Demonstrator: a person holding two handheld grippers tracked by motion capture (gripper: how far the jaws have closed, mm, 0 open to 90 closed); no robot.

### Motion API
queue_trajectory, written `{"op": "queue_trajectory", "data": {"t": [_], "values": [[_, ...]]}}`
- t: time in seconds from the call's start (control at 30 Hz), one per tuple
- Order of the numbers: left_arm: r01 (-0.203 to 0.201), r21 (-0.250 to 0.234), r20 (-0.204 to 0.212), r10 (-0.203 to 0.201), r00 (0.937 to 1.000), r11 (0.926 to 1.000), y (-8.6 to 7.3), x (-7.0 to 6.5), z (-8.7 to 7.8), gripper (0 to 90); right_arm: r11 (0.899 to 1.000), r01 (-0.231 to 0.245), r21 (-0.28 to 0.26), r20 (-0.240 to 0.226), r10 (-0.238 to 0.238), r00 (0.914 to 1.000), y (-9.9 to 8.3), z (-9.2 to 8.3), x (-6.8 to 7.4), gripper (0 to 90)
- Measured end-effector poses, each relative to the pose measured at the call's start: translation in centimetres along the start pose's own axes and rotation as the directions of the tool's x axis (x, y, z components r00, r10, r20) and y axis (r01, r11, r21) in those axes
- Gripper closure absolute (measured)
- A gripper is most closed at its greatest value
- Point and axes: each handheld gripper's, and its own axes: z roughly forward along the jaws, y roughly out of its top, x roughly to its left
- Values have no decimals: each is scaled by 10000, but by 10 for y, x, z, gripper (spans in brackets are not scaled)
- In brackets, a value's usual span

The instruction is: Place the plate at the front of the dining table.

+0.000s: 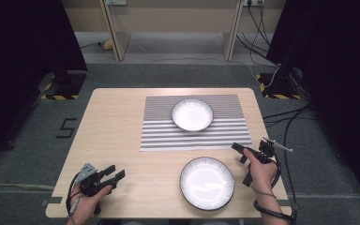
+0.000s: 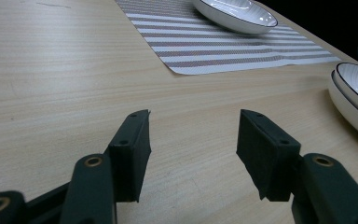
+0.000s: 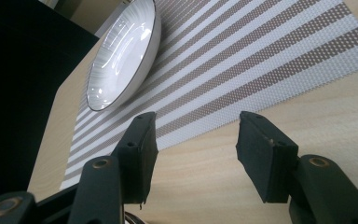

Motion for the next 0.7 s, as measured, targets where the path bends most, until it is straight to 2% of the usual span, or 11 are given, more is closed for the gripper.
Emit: {"op": "queue_trajectory", "data": {"t": [0.43,0.7], "values": [[-5,-6,3,5,10000,10000,0,0,0,441,10000,59,9,-19,-59,10000,-15,-16,-8,471],[-19,14,-8,19,10000,10000,0,-1,0,441,9999,-159,-1,-65,159,9999,-23,-24,-15,470]]}}
